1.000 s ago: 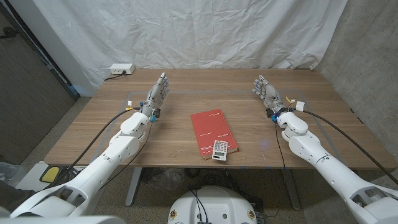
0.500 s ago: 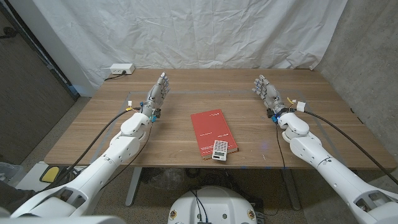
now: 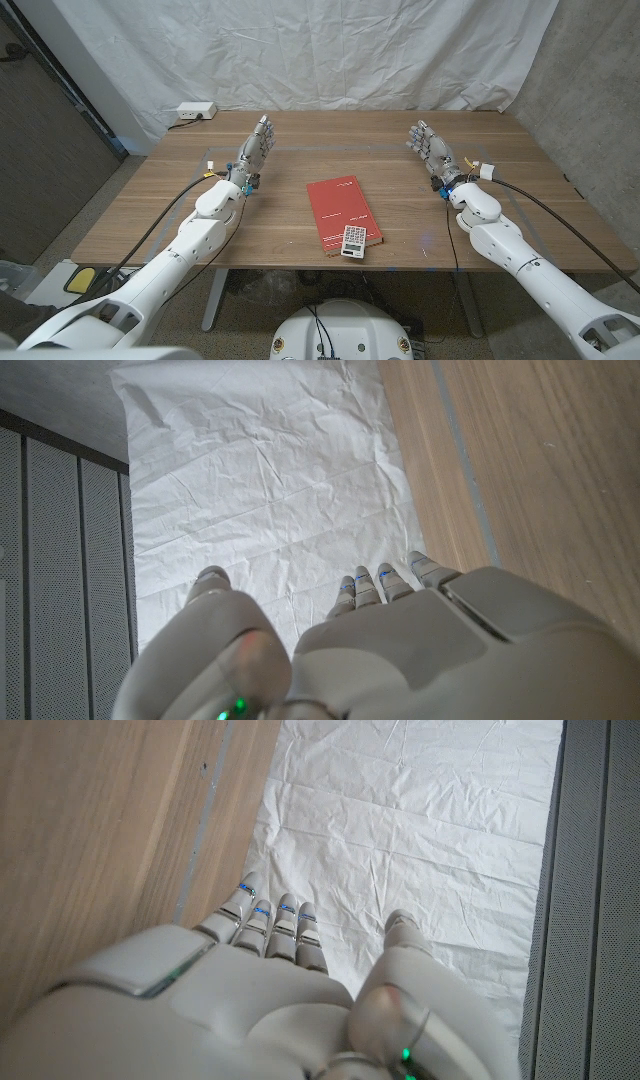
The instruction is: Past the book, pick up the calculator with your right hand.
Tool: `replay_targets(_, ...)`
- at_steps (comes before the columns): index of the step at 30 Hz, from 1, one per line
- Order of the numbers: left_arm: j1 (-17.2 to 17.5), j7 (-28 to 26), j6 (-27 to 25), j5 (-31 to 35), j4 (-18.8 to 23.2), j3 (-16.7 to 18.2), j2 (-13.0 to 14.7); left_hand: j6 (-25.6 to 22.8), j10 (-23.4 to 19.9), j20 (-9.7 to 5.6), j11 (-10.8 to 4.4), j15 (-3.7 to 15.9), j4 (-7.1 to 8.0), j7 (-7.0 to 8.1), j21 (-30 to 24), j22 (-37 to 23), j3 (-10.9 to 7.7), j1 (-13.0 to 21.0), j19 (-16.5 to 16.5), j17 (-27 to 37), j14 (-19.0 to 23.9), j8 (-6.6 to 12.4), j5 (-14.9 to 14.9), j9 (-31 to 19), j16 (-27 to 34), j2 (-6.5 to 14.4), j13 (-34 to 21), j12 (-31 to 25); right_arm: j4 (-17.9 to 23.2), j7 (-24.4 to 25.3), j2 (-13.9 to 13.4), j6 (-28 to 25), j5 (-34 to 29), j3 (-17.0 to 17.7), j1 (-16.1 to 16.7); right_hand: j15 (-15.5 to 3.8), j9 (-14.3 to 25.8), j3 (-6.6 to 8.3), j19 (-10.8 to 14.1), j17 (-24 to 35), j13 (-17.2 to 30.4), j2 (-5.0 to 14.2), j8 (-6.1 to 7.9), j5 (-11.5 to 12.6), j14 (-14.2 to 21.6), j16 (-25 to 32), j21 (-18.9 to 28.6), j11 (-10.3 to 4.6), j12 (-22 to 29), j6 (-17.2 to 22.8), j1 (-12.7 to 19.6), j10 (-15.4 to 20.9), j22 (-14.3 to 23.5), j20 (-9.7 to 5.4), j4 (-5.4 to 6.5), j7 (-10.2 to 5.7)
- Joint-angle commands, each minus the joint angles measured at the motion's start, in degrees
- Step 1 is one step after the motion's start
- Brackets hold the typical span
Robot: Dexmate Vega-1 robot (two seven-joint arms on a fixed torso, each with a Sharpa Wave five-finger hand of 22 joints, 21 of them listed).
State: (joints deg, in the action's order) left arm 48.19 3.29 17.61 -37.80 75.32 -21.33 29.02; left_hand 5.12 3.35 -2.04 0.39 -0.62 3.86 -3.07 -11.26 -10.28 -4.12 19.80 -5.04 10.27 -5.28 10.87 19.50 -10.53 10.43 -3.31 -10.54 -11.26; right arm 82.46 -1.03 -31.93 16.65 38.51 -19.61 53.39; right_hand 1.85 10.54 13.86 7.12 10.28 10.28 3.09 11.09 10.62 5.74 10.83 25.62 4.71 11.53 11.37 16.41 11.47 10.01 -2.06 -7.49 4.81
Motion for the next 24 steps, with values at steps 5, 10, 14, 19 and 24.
replay_targets(5,-0.53,0.11,-1.76,0.16,0.64,-0.34,0.62,0.06,0.04,-3.11,0.00,-0.32,0.11,-0.03,-0.20,-0.09,-0.24,0.49,-0.61,0.14,0.07,0.39,0.01,-0.13,0.34,0.34,-0.10,-0.27,2.78,0.45,-1.08,1.27,-0.37,0.63,2.53,-0.08,0.27,0.12,0.71,0.11,0.10,0.08,0.29,-0.15,0.80,0.44,-0.11,0.04,0.49,0.38,0.49,0.65,0.12,-0.94,-0.02,0.08)
replay_targets(10,-0.53,0.01,-2.13,0.41,1.30,-0.40,1.02,0.03,0.03,-3.06,0.10,-0.39,0.11,-0.09,-0.21,-0.09,-0.23,0.54,-0.60,0.14,0.08,0.39,-0.02,-0.13,0.34,0.43,-0.11,-0.27,3.63,1.21,-1.36,2.02,-0.98,0.91,3.56,-0.01,0.28,0.09,0.92,0.15,0.10,0.10,0.29,-0.19,0.98,0.49,-0.17,-0.10,0.50,0.43,0.49,0.70,0.13,-0.96,0.00,0.04)
replay_targets(14,-0.10,-3.45,-2.56,2.94,2.67,-0.72,1.44,0.08,0.07,-3.07,0.07,-0.40,0.11,-0.04,-0.21,-0.10,-0.23,0.58,-0.62,0.14,0.05,0.37,-0.05,-0.13,0.32,0.49,-0.11,-0.25,4.38,1.40,-1.67,2.37,-1.12,1.16,4.21,-0.09,0.28,0.10,1.11,0.16,0.11,0.11,0.28,-0.21,1.18,0.55,-0.19,-0.13,0.50,0.44,0.53,0.72,0.13,-1.01,-0.01,0.09)
replay_targets(19,-0.55,0.44,-1.96,-0.39,1.02,-0.24,0.44,0.12,0.24,-3.07,0.02,-0.48,0.11,-0.08,-0.20,-0.10,-0.21,0.64,-0.65,0.14,-0.03,0.35,-0.08,-0.13,0.29,0.57,-0.11,-0.19,5.53,1.79,-2.19,2.57,-1.42,1.46,5.04,-0.05,0.29,0.10,1.21,0.19,0.12,0.13,0.30,-0.23,1.32,0.57,-0.28,-0.27,0.52,0.52,0.54,0.80,0.13,-0.99,-0.01,0.08)
replay_targets(24,-0.39,-0.35,-2.32,0.06,1.36,-0.42,0.49,0.09,0.29,-2.99,0.10,-0.49,0.10,-0.14,-0.18,-0.11,-0.19,0.71,-0.76,0.15,-0.02,0.36,-0.12,-0.13,0.30,0.66,-0.11,-0.17,6.17,1.67,-2.52,2.90,-1.49,1.65,5.62,0.01,0.29,0.10,1.31,0.20,0.12,0.12,0.32,-0.25,1.42,0.57,-0.37,-0.24,0.57,0.62,0.58,0.95,0.14,-1.01,-0.03,0.07)
